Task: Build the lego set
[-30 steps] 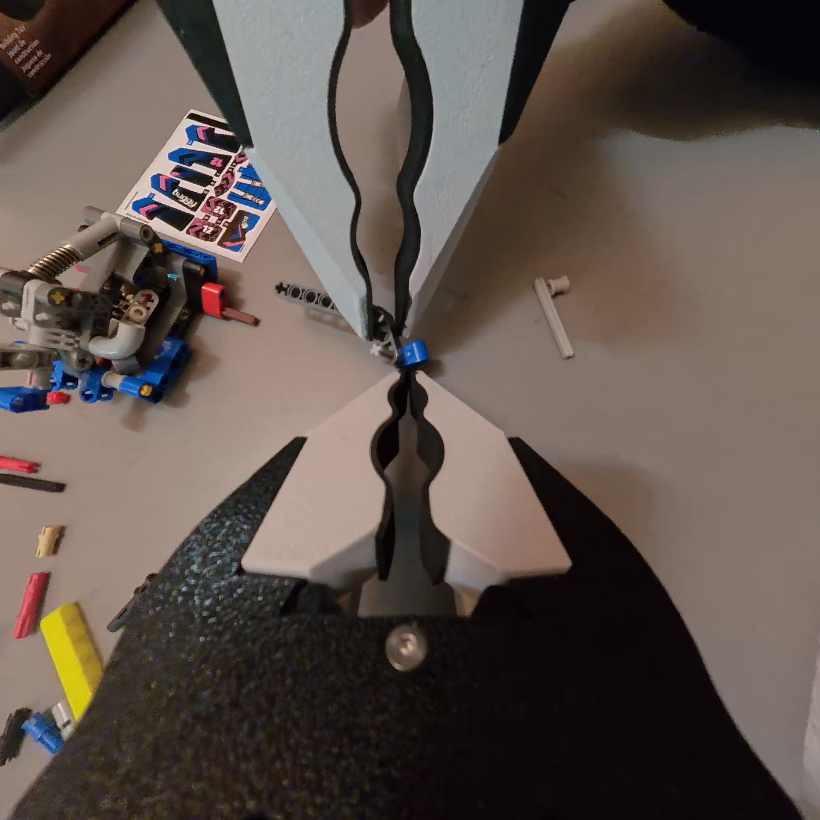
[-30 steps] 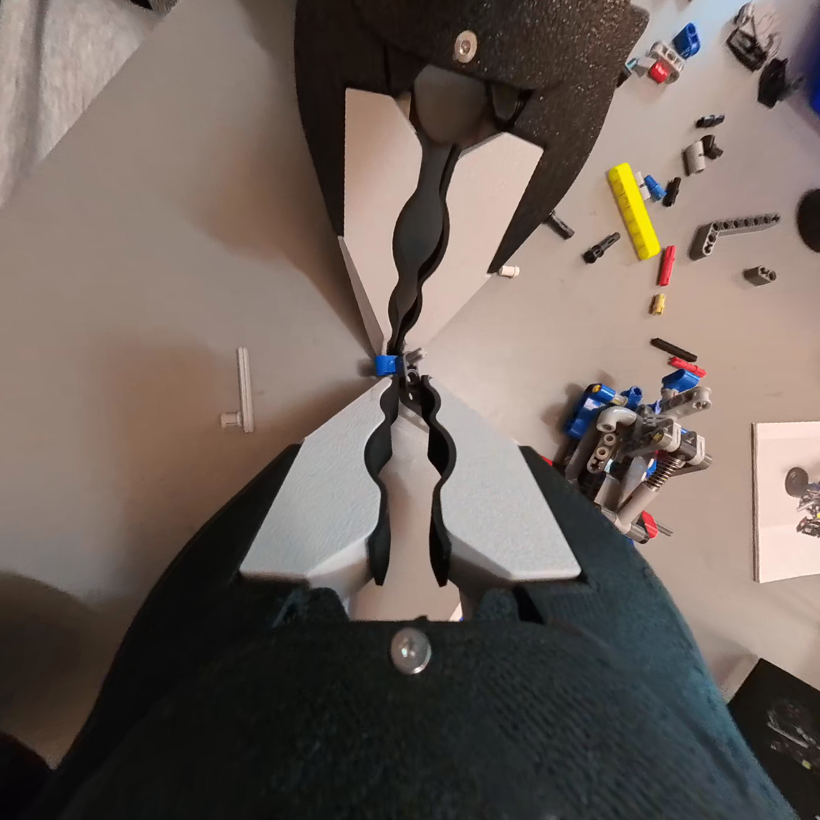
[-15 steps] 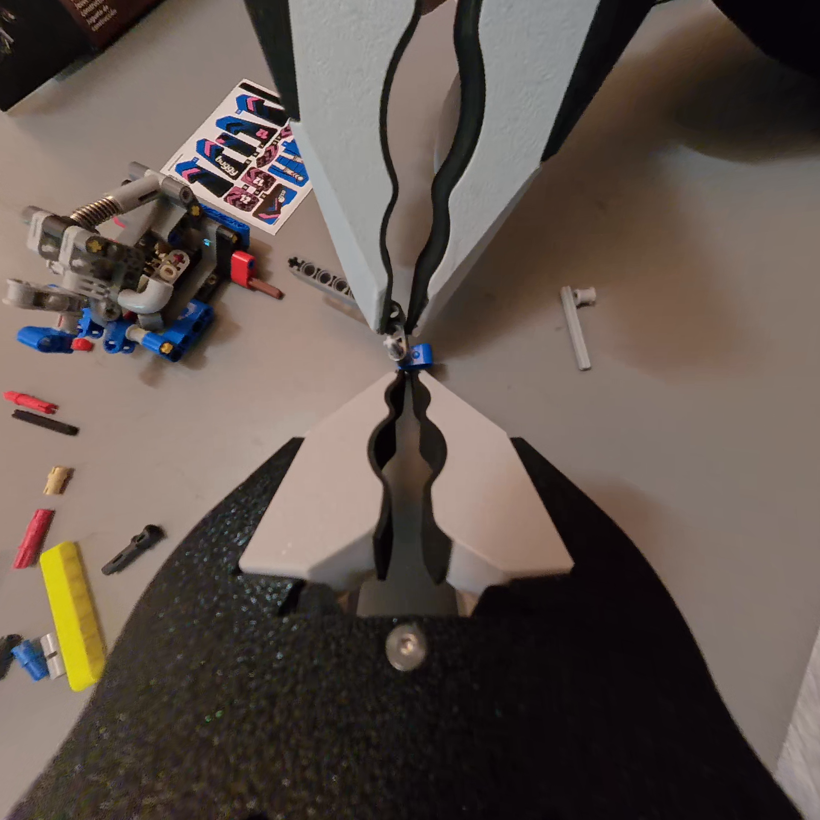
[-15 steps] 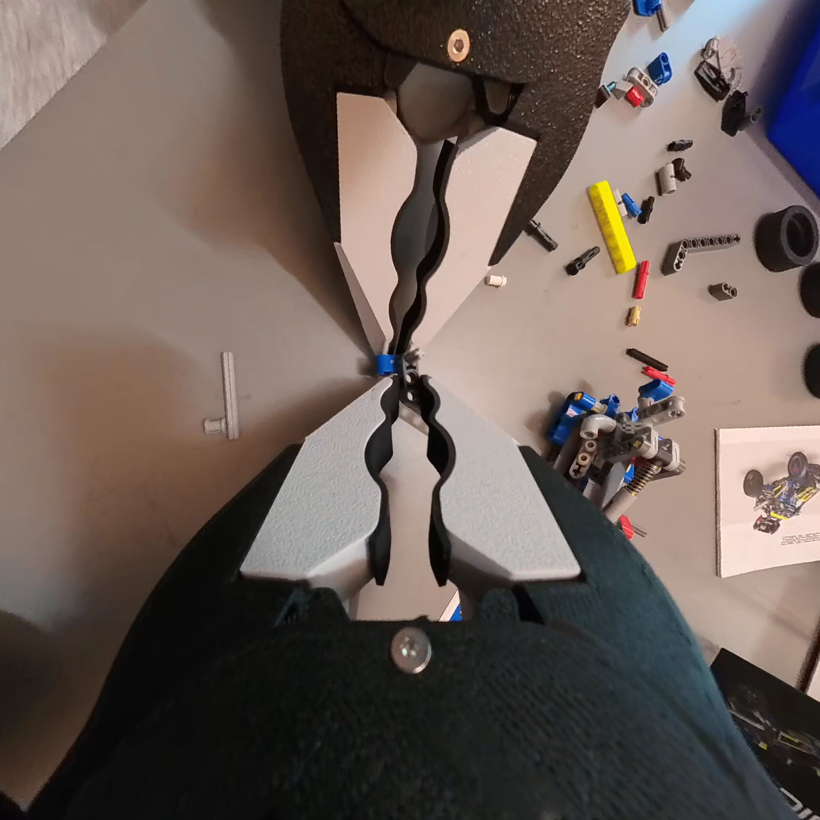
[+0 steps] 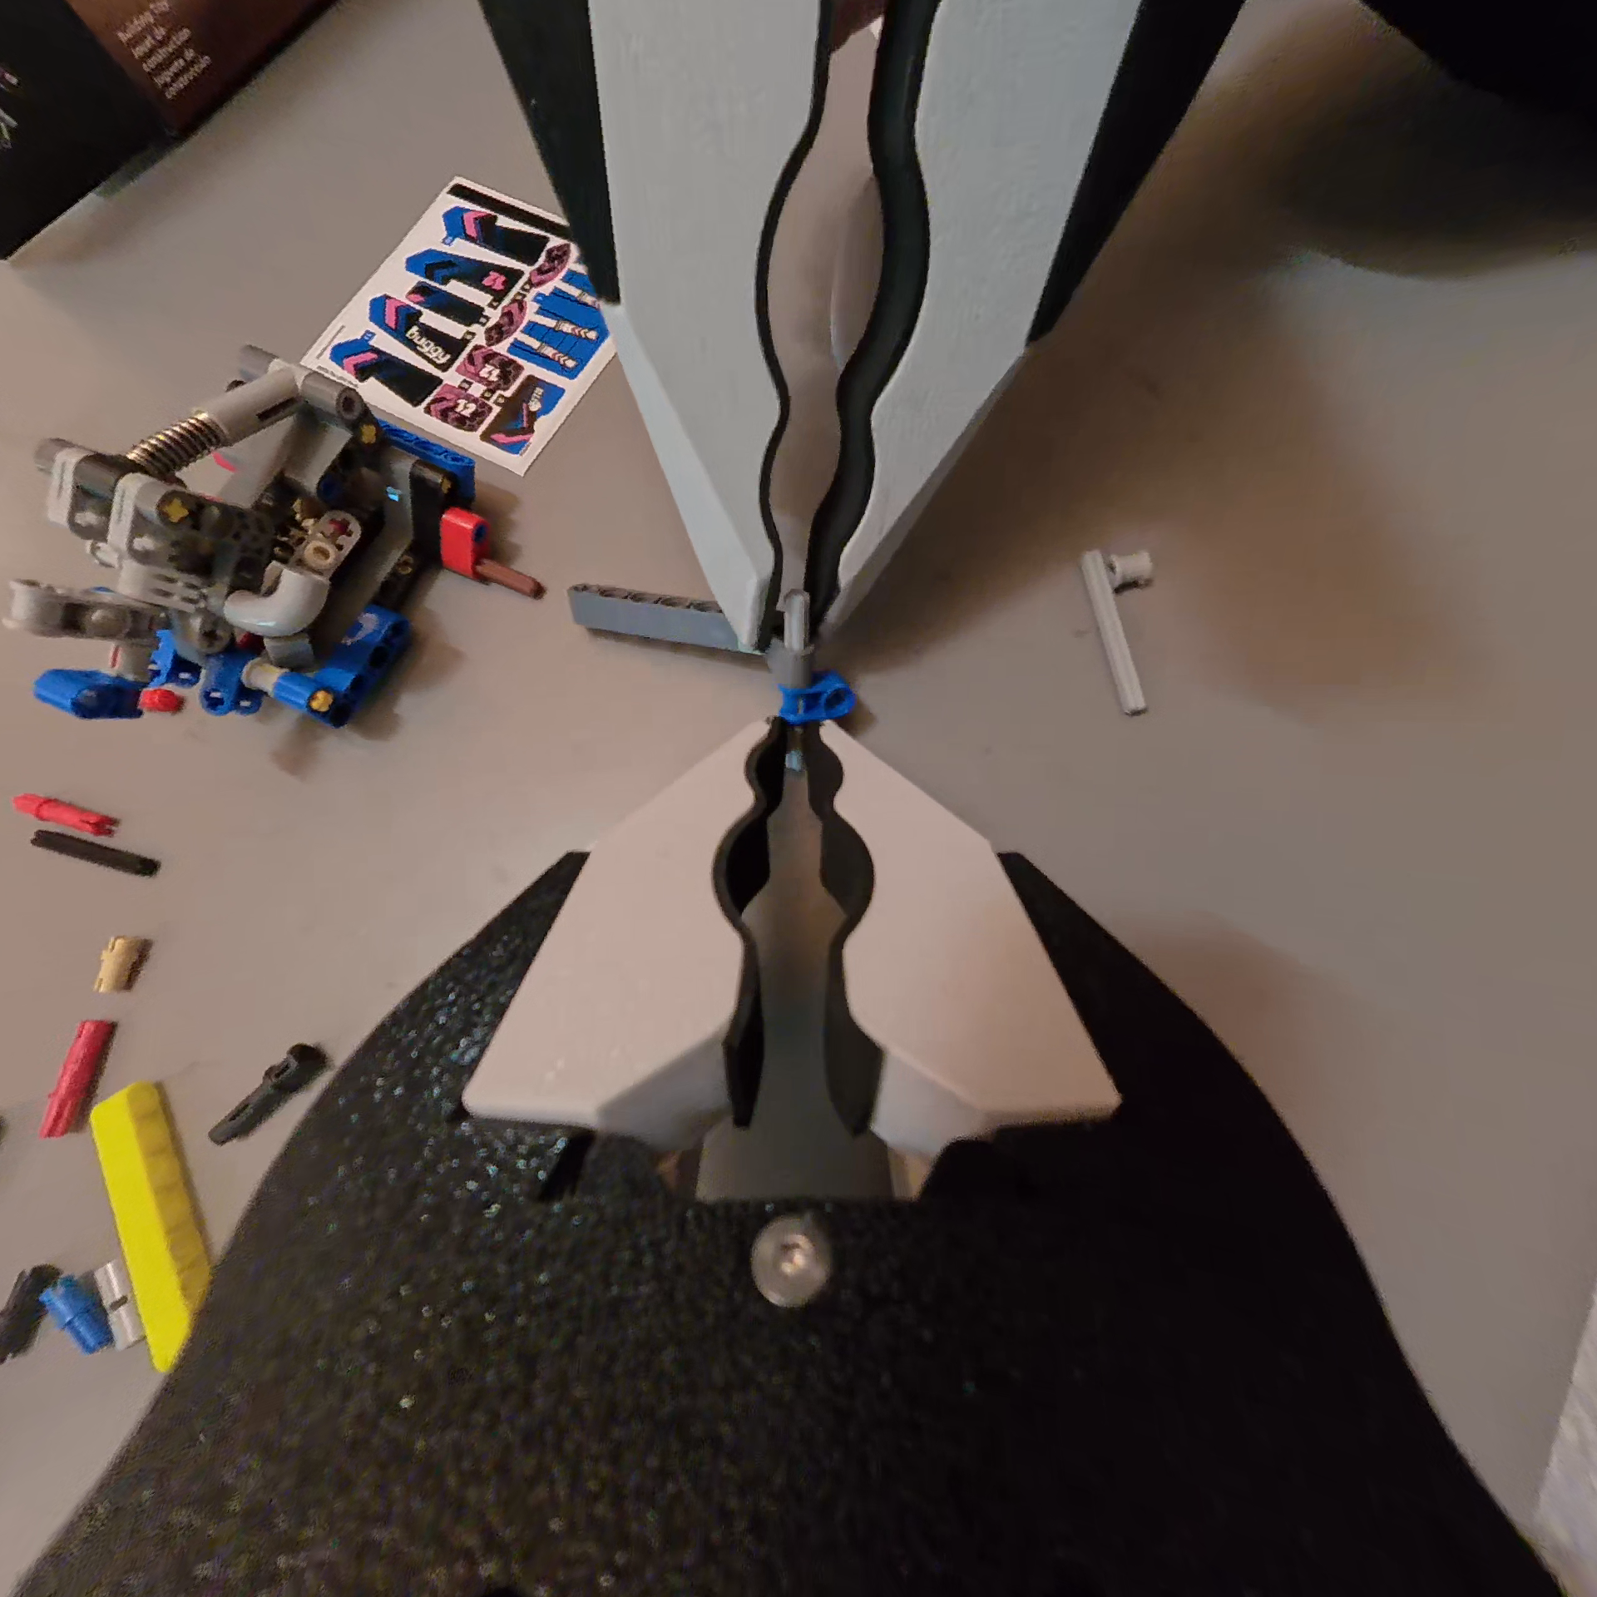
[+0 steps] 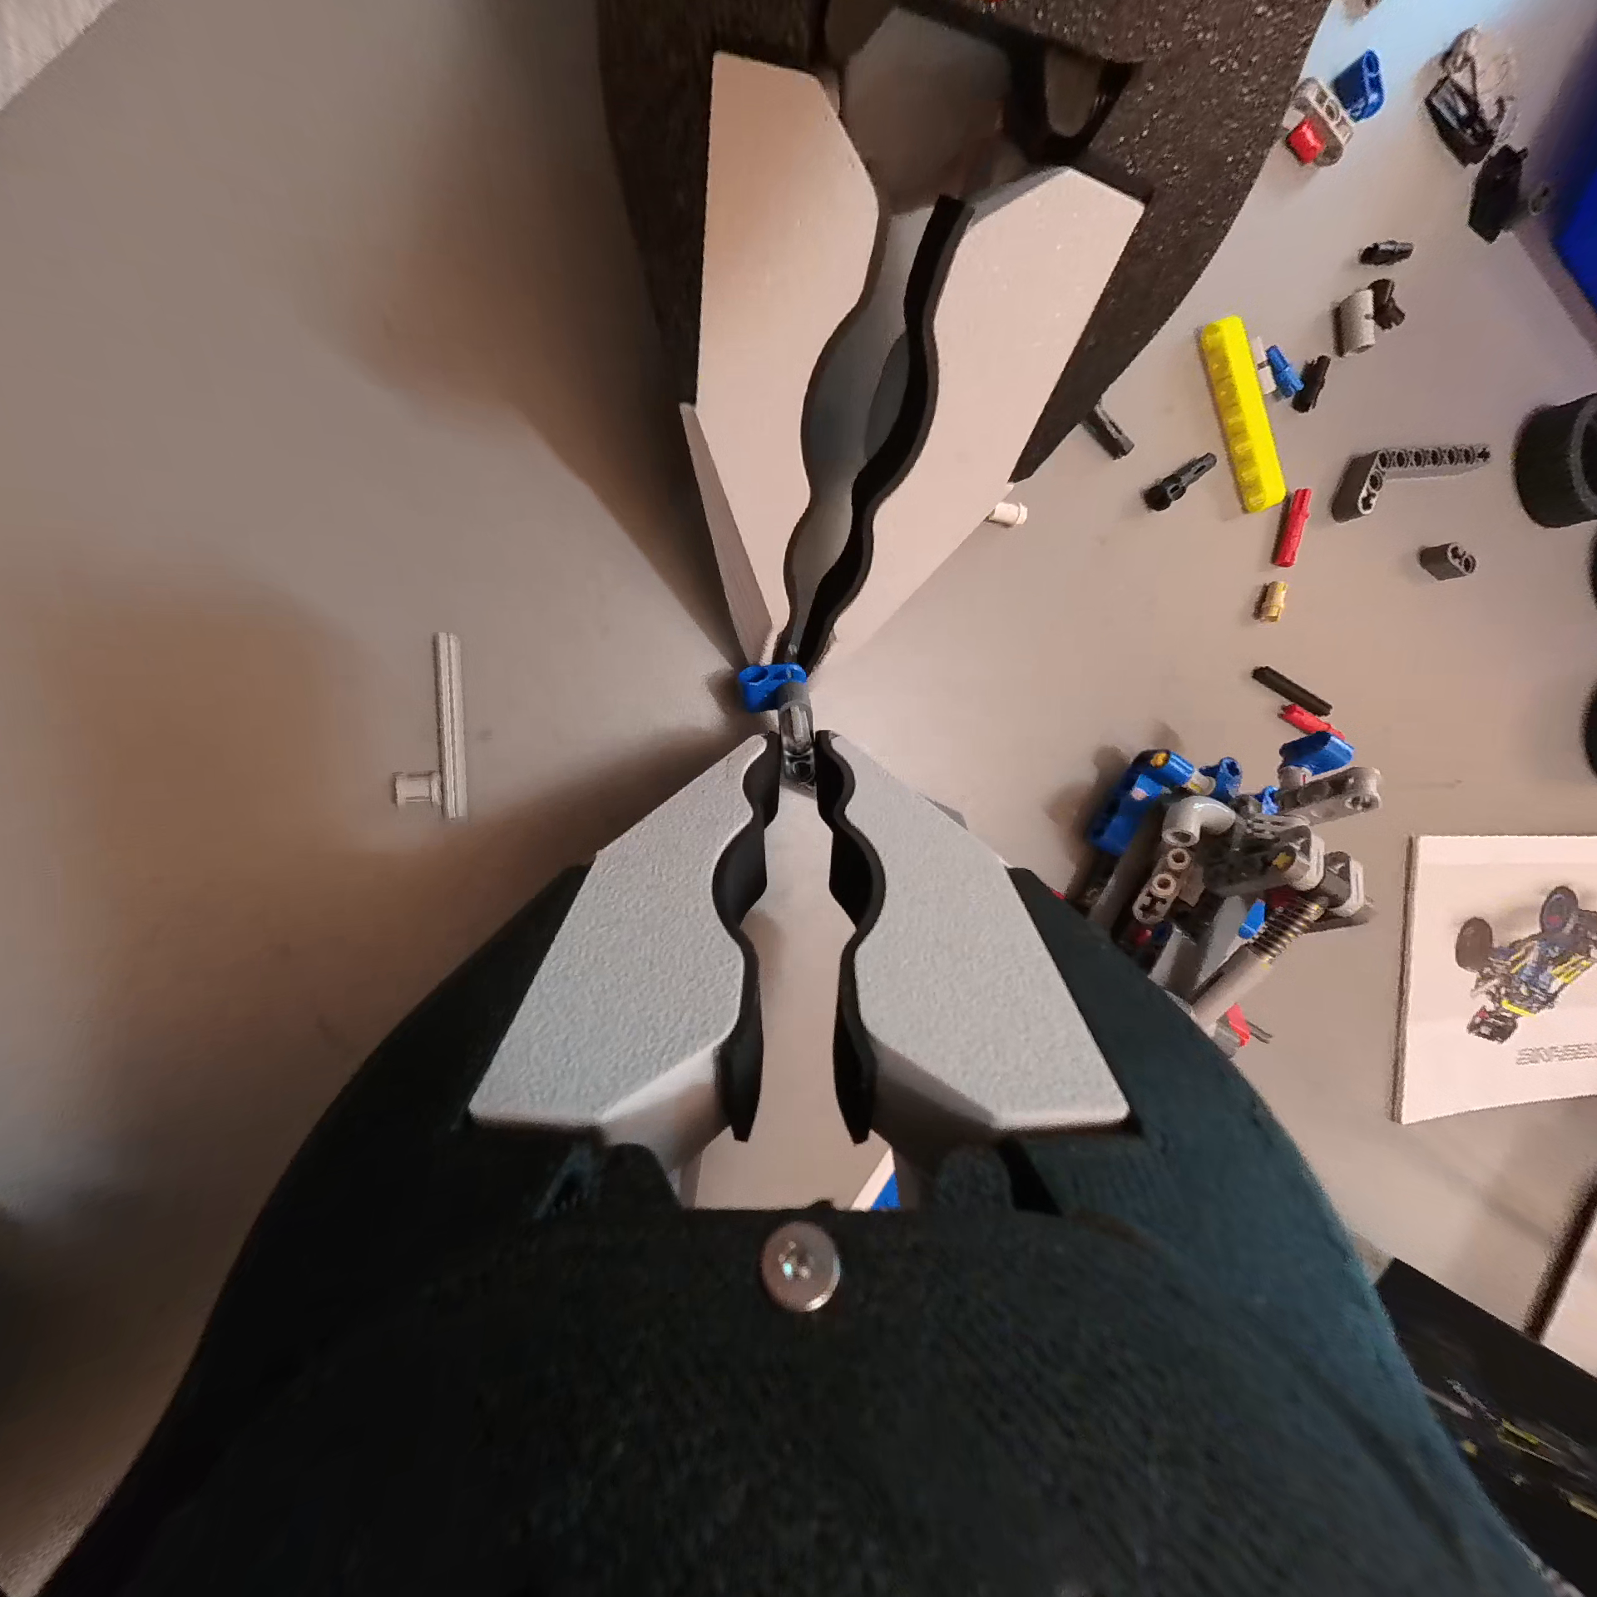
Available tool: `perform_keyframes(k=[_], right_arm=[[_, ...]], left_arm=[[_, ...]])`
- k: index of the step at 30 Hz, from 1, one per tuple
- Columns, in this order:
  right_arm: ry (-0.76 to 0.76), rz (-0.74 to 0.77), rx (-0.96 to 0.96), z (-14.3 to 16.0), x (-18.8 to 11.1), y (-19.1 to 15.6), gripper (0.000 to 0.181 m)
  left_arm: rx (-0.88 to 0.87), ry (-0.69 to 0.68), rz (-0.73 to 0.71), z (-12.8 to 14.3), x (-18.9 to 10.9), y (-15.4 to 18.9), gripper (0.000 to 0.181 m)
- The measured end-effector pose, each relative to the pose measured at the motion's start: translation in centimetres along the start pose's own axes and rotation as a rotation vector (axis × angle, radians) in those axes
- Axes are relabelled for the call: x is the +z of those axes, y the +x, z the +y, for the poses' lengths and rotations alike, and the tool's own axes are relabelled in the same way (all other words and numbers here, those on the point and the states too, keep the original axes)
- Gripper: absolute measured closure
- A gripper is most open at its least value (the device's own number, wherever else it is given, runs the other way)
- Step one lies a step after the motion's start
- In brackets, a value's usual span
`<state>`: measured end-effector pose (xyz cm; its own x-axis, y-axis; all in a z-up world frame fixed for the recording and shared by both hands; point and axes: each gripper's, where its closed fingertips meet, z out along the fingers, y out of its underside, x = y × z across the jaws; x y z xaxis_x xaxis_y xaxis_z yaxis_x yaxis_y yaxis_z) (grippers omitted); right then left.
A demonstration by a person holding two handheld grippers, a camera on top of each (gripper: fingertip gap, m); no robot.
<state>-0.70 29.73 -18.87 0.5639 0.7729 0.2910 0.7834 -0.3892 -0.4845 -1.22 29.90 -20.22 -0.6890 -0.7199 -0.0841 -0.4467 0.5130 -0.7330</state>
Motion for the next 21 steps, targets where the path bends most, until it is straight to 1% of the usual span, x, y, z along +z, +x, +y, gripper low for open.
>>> perform_keyframes(k=[8, 13, 15, 18, 21], right_arm=[[0.138, 0.000, -0.024, -0.6, 0.2, 0.0, 0.175], [0.176, -0.012, -0.015, -1.1, 0.2, -0.1, 0.176], [0.159, -0.027, 0.002, -1.1, 0.3, -0.2, 0.176], [0.090, -0.041, 0.048, -1.1, 0.4, -0.1, 0.176], [0.041, -0.026, 0.045, -1.1, 0.5, 0.1, 0.176]], left_arm=[[-0.007, 0.006, 0.063, 0.3, -0.3, 0.1, 0.180], [-0.007, 0.007, 0.084, 0.3, -0.3, 0.2, 0.180], [-0.005, 0.007, 0.090, 0.3, -0.3, 0.3, 0.180], [-0.006, 0.008, 0.076, 0.4, -0.4, 0.1, 0.180], [0.004, 0.010, 0.060, 0.5, -0.5, -0.1, 0.180]])
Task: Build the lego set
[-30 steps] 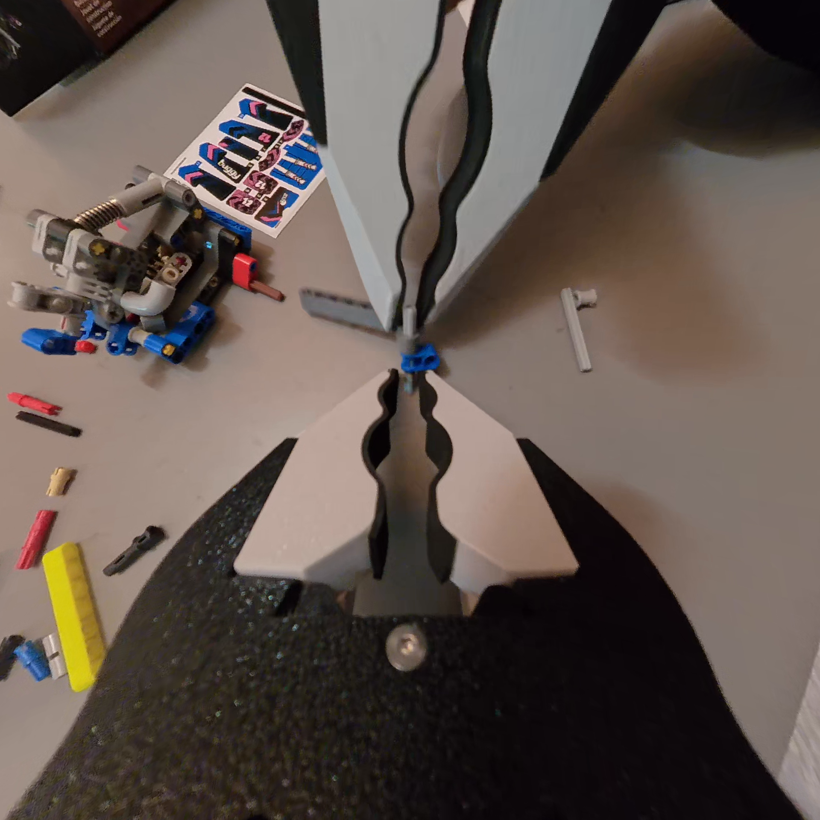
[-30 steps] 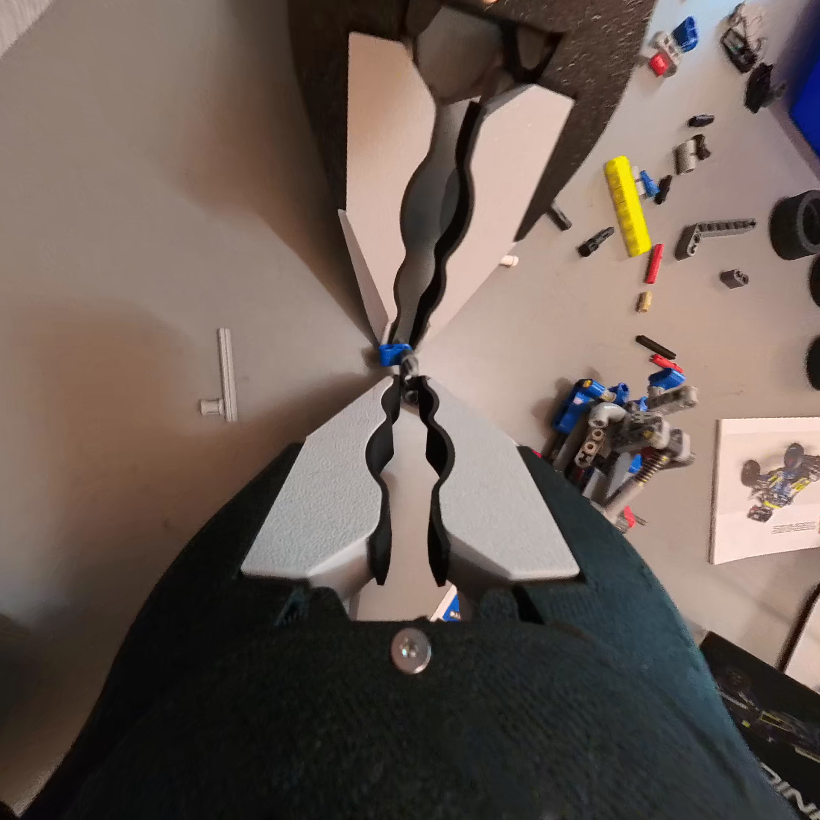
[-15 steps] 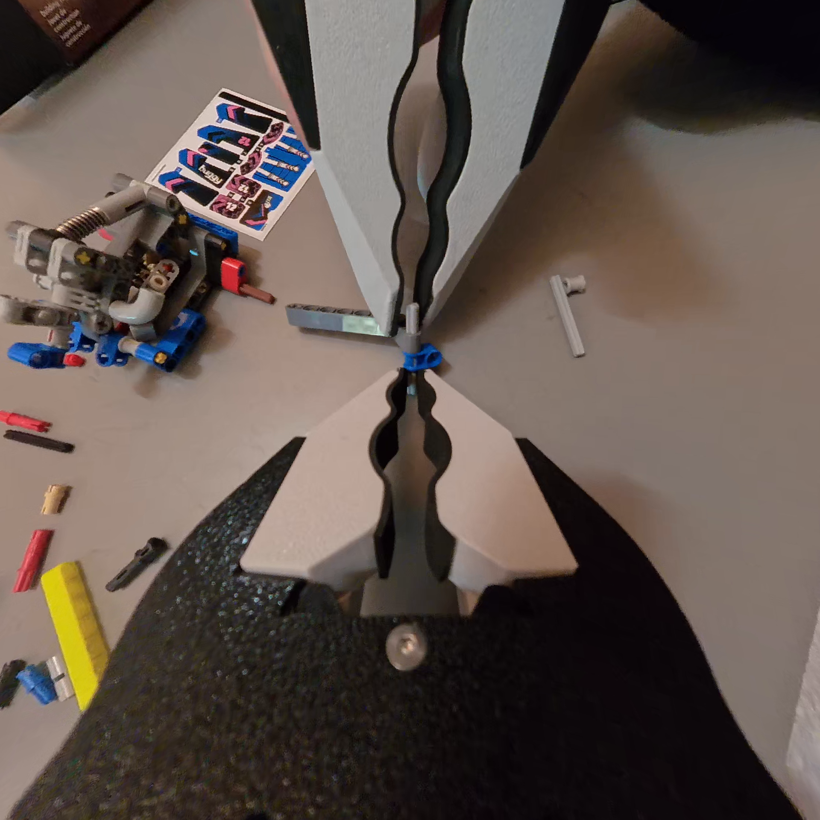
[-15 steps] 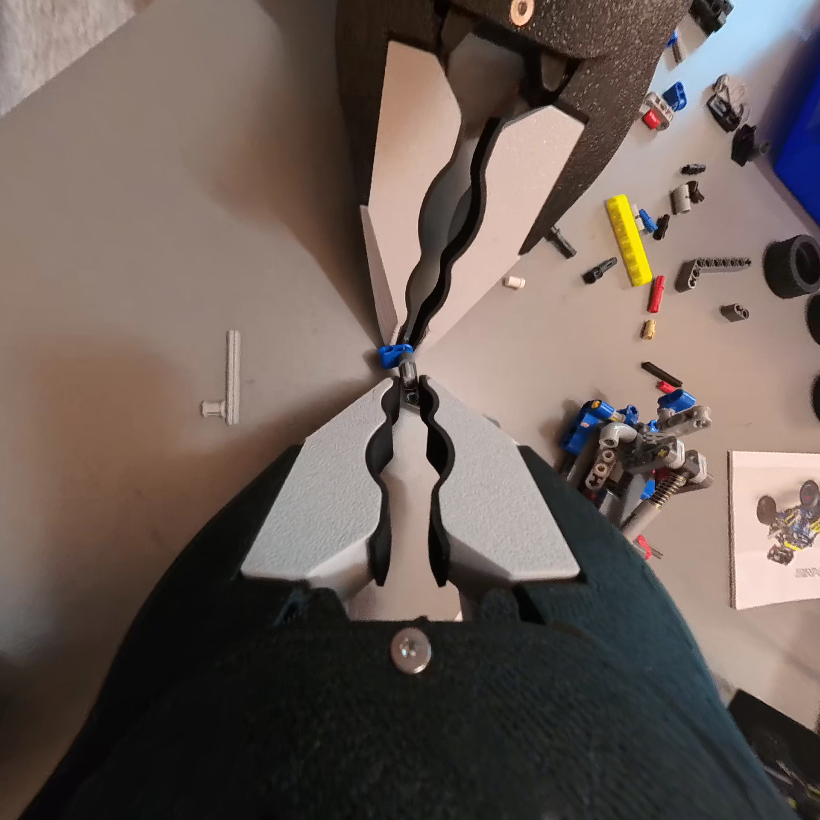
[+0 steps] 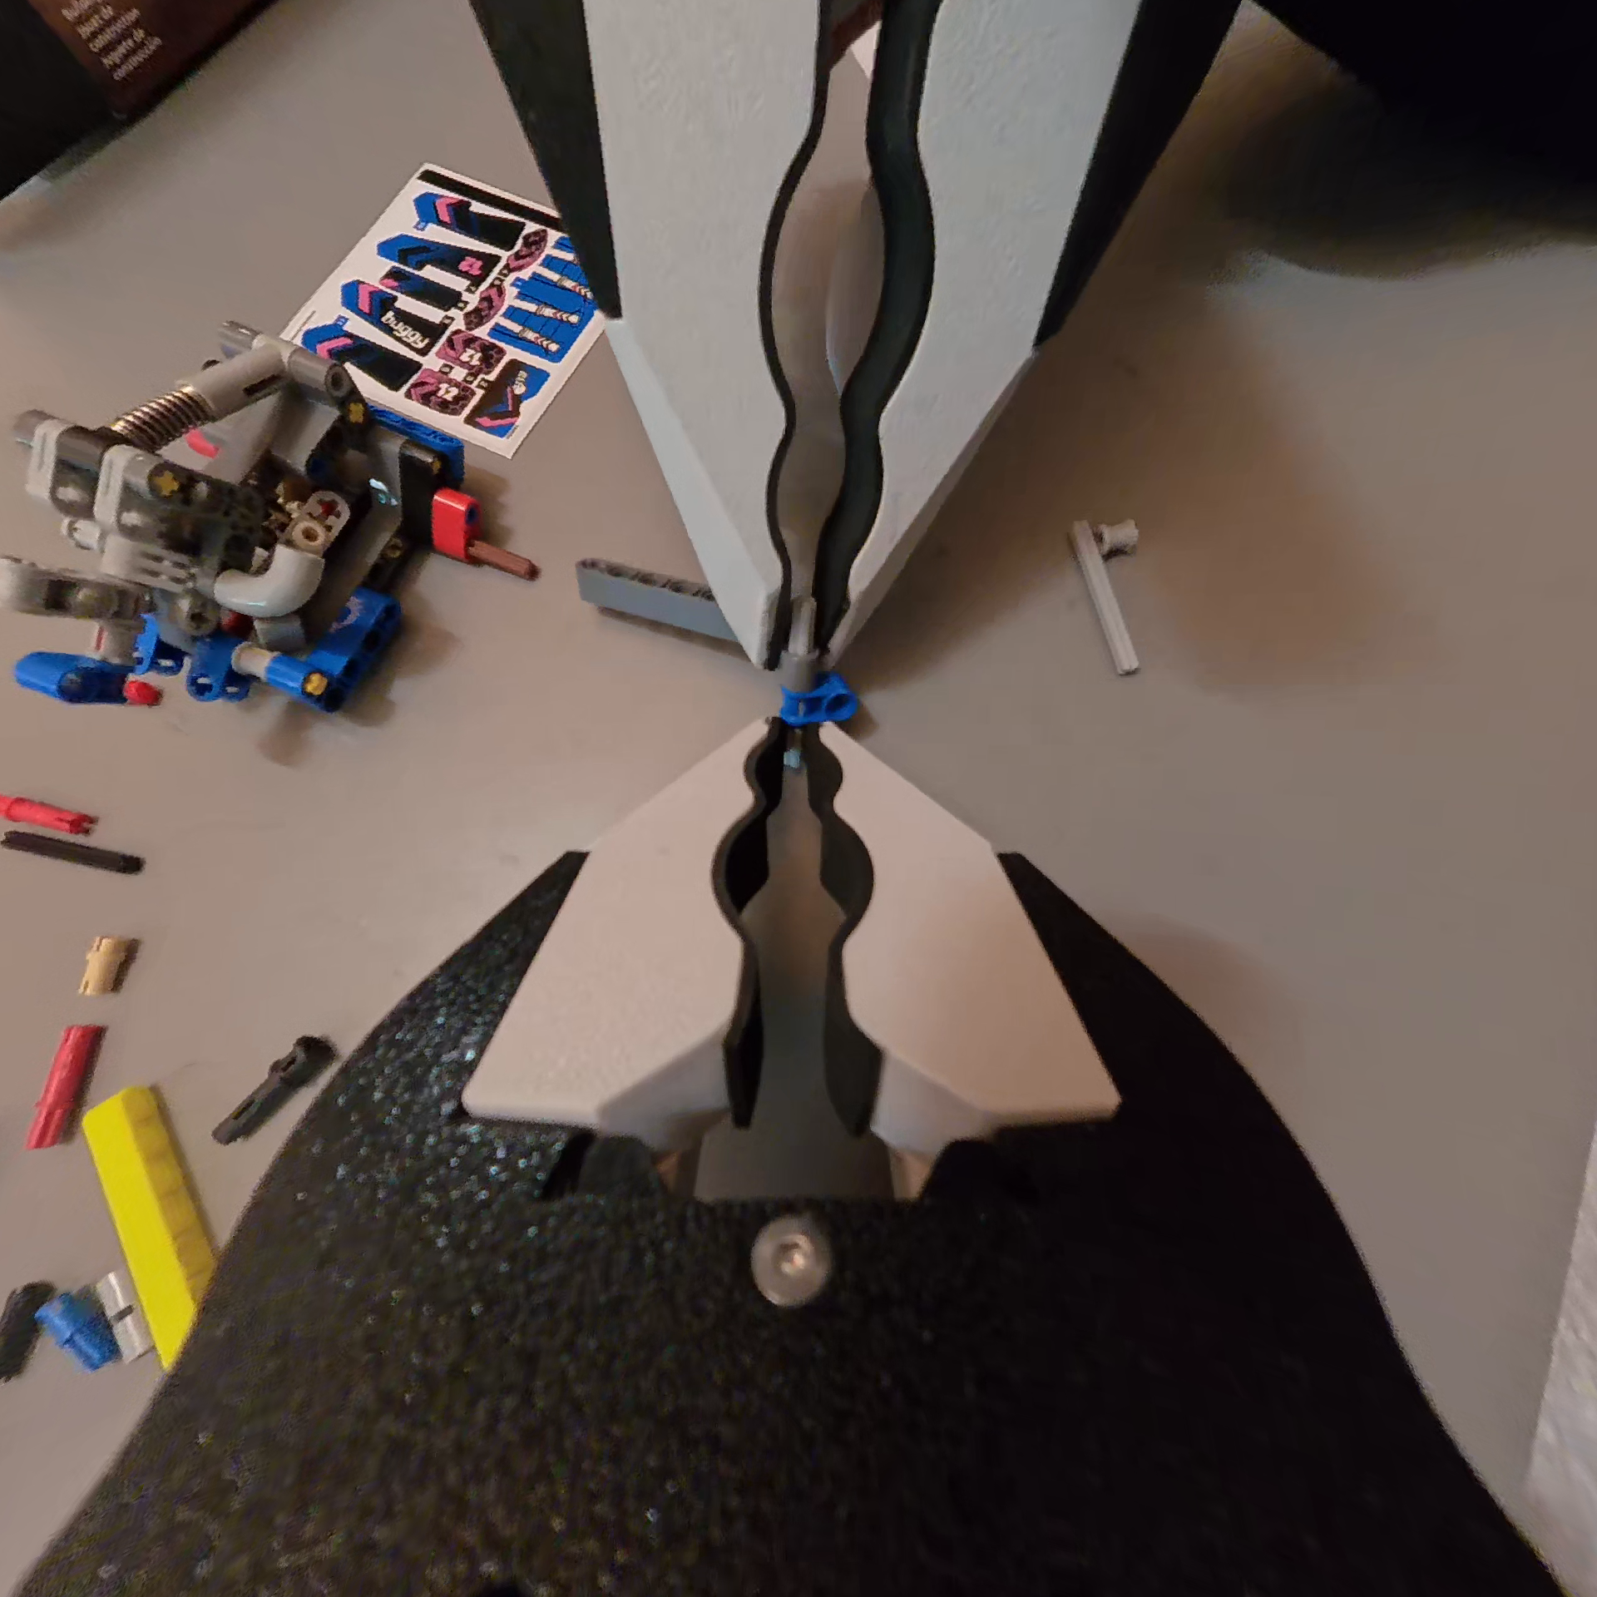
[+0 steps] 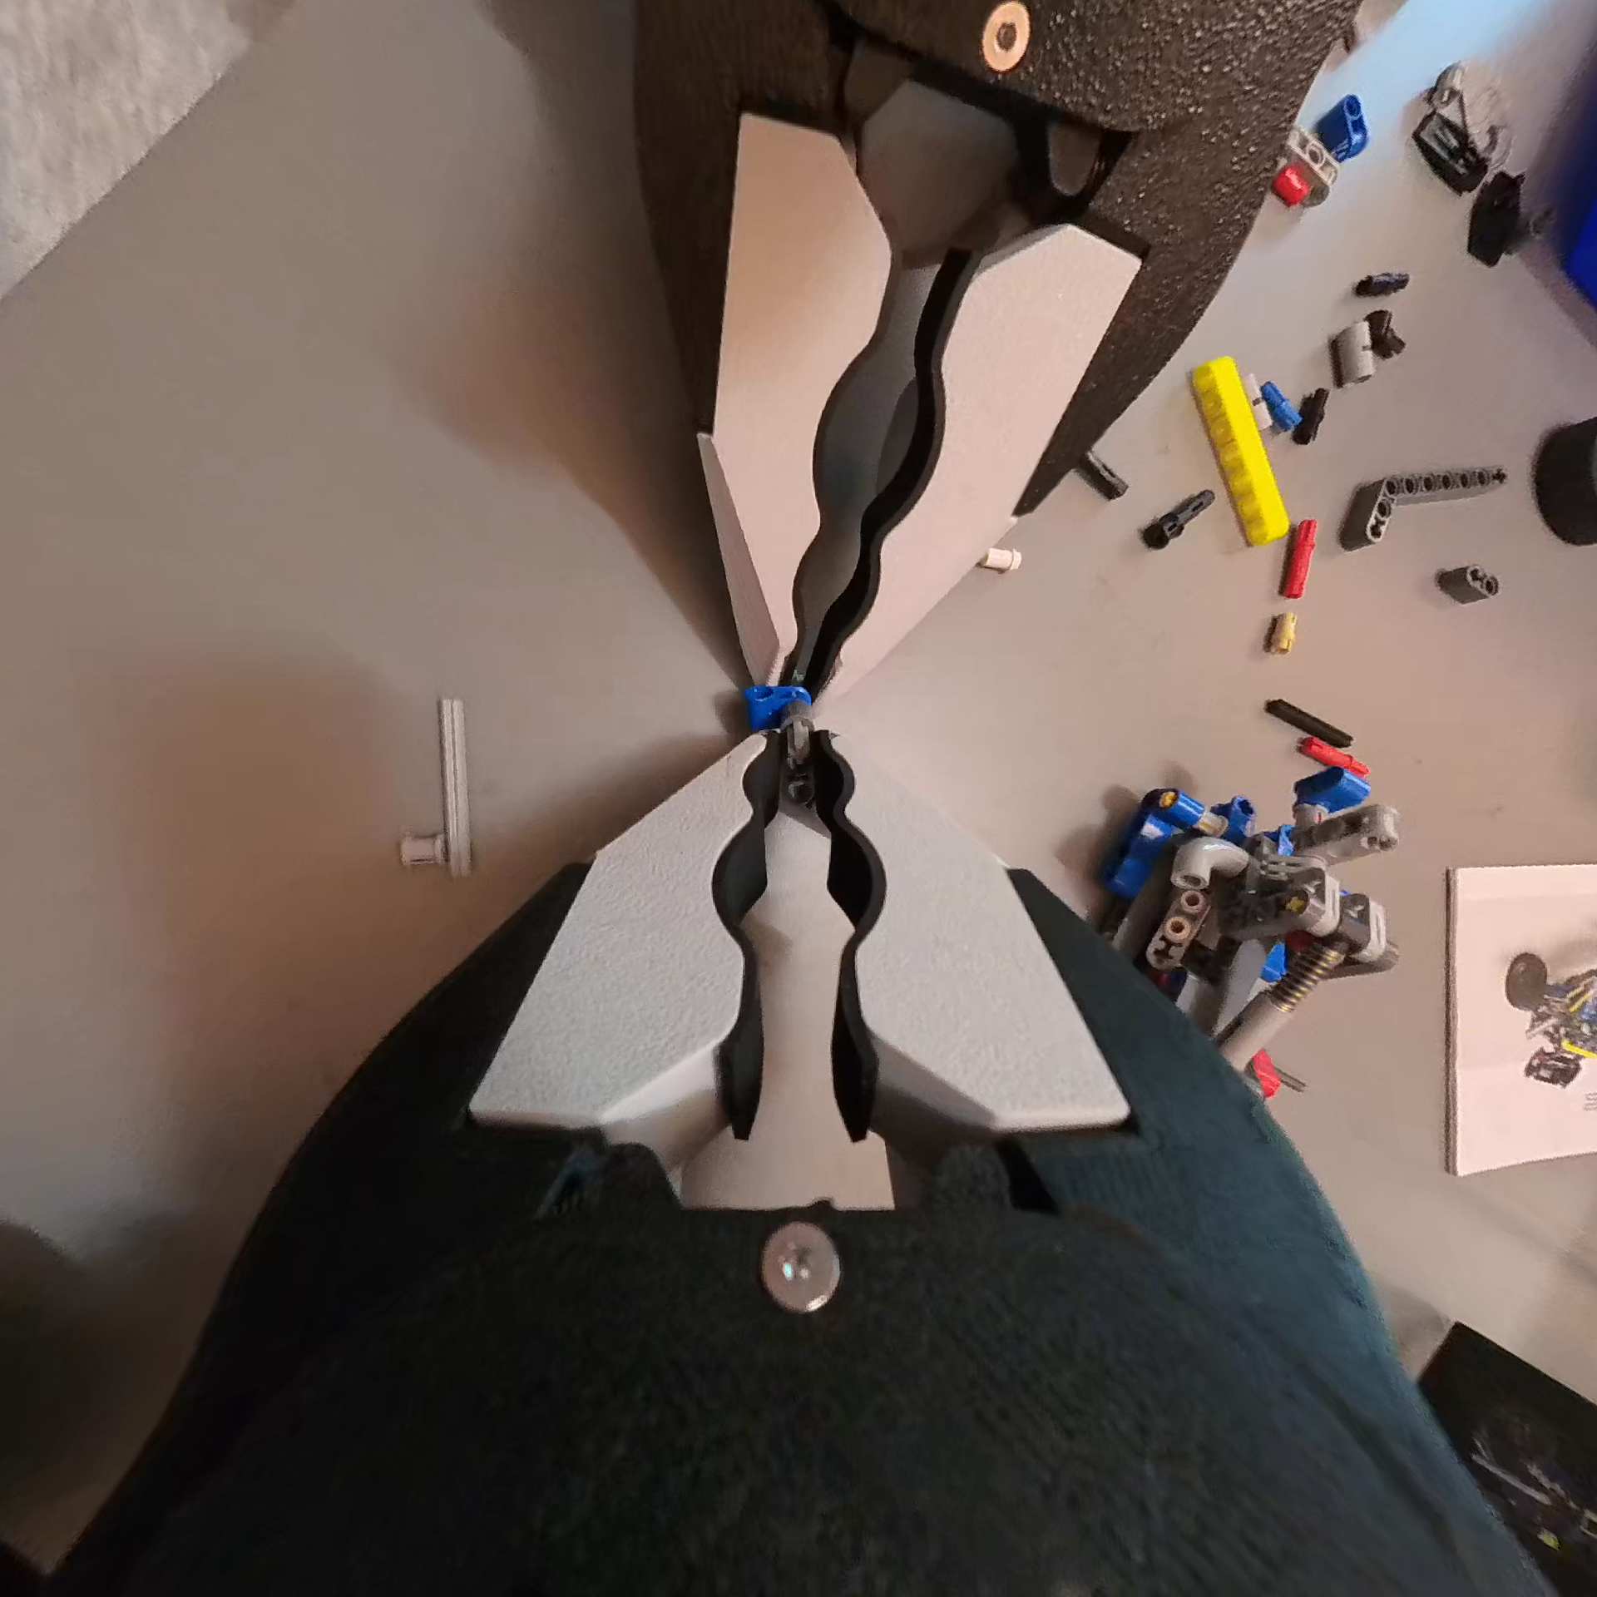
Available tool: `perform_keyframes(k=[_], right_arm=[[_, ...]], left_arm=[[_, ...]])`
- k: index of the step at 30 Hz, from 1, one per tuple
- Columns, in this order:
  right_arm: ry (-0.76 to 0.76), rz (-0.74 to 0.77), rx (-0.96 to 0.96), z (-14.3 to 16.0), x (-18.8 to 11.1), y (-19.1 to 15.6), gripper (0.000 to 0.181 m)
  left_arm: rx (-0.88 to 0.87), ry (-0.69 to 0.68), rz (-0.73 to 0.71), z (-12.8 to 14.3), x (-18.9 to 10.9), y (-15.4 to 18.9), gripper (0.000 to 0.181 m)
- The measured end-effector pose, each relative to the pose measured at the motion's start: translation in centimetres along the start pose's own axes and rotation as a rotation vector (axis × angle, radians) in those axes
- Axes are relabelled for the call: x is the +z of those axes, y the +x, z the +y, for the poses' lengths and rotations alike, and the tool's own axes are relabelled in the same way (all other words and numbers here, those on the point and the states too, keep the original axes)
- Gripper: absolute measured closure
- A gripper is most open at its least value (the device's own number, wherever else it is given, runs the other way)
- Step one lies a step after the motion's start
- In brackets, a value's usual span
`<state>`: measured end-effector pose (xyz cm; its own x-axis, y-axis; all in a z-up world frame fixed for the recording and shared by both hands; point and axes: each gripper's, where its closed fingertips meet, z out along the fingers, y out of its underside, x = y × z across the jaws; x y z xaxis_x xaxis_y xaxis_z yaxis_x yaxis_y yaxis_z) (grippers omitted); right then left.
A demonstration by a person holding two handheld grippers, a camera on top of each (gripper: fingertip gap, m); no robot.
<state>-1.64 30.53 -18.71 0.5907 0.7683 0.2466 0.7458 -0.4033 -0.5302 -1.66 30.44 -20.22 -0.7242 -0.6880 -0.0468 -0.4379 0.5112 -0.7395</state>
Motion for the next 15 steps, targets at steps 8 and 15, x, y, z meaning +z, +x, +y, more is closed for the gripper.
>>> perform_keyframes(k=[8, 15], right_arm=[[-0.128, 0.007, 0.098, 0.5, -0.5, 0.6, 0.176], [-0.071, -0.036, 0.076, 0.1, 0.0, 0.3, 0.176]], left_arm=[[-0.031, 0.166, -0.092, -2.0, -2.6, -0.9, 0.176], [0.003, 0.133, -0.096, -1.6, -2.4, -0.3, 0.177]])
